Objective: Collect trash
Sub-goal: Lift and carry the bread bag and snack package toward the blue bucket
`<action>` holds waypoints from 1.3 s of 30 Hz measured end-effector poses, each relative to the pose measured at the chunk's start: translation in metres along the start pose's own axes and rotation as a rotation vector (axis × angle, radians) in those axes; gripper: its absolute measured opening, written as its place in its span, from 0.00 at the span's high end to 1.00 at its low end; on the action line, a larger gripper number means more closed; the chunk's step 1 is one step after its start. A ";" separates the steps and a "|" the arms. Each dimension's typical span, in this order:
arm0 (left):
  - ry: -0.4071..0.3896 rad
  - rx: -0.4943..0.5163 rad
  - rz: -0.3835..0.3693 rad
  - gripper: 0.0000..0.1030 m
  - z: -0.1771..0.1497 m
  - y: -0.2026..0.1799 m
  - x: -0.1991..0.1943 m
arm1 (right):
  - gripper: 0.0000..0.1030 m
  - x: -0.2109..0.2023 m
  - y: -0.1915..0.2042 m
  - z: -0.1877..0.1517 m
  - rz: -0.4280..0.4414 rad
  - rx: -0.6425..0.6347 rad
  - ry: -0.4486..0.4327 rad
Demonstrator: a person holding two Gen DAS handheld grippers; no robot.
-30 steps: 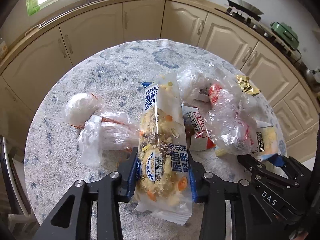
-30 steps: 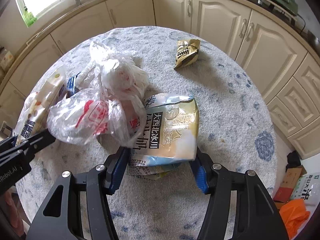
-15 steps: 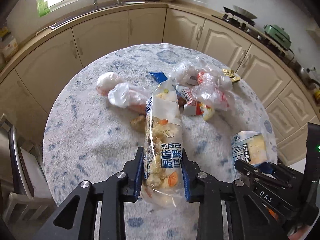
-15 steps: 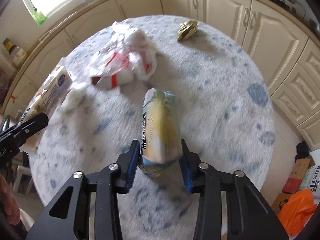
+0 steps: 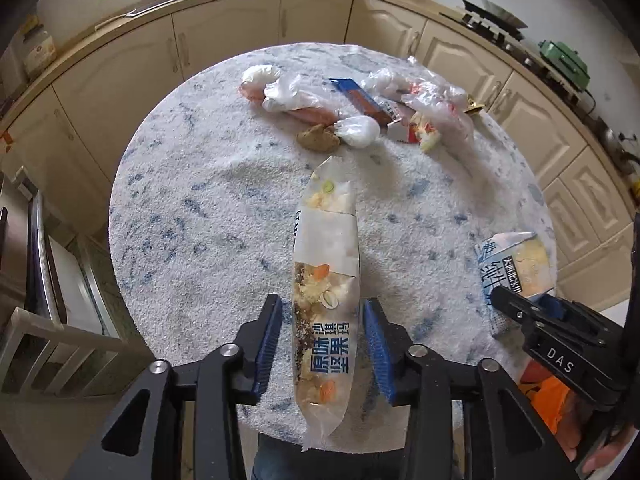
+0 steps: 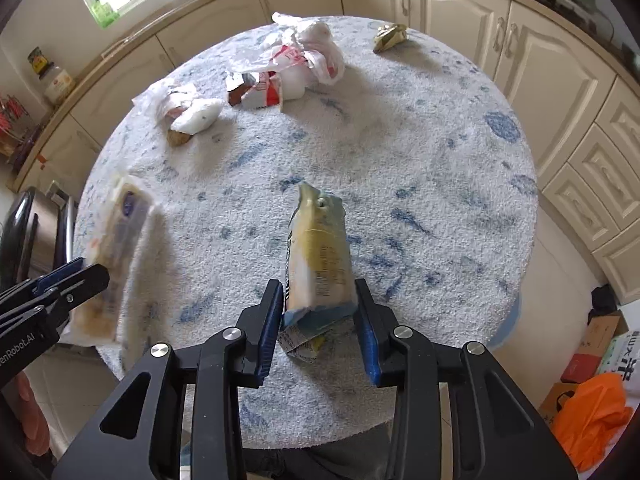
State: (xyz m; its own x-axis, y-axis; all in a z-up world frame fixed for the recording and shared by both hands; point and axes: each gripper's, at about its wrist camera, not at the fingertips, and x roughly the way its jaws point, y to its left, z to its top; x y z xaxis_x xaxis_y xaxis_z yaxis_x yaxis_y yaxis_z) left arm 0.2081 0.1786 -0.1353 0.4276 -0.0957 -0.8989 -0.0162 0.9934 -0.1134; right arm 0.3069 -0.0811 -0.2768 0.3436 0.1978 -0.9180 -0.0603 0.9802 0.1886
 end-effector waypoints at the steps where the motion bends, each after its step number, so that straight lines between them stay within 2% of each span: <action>1: 0.003 -0.011 0.010 0.51 0.002 0.001 0.003 | 0.55 0.002 -0.002 0.001 -0.006 0.016 0.006; 4: 0.024 -0.021 0.023 0.50 0.009 0.003 0.013 | 0.50 0.005 -0.005 0.007 -0.001 0.036 0.007; 7: 0.038 -0.028 0.056 0.50 0.014 0.005 0.026 | 0.37 0.010 -0.004 0.013 -0.037 0.033 0.002; 11: 0.060 -0.037 0.062 0.52 0.020 0.007 0.043 | 0.27 0.016 0.006 0.013 -0.069 -0.004 -0.005; 15: 0.025 -0.018 0.112 0.61 0.020 0.005 0.051 | 0.26 0.019 0.016 0.009 -0.134 -0.056 -0.029; 18: 0.002 -0.003 0.118 0.70 0.017 0.002 0.052 | 0.37 0.016 0.018 0.003 -0.149 -0.066 -0.066; 19: -0.002 0.002 0.120 0.73 0.015 0.000 0.052 | 0.48 0.014 0.017 0.001 -0.147 -0.064 -0.076; 21: -0.003 -0.002 0.120 0.74 0.013 -0.001 0.052 | 0.50 0.012 0.015 -0.001 -0.127 -0.055 -0.074; 23: -0.004 0.005 0.116 0.75 0.012 -0.003 0.051 | 0.64 0.010 0.013 -0.002 -0.132 -0.049 -0.077; 29: -0.029 0.033 0.102 0.75 0.010 -0.011 0.038 | 0.71 -0.002 0.011 0.000 -0.117 -0.033 -0.103; 39: -0.045 0.063 0.111 0.75 0.008 -0.026 0.024 | 0.72 -0.017 -0.003 0.000 -0.103 0.012 -0.128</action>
State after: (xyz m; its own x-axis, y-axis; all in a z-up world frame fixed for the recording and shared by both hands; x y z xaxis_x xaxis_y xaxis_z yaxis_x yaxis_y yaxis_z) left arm 0.2260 0.1512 -0.1501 0.4665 0.0164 -0.8844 -0.0096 0.9999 0.0135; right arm 0.3008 -0.0870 -0.2618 0.4639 0.0922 -0.8811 -0.0078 0.9950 0.1000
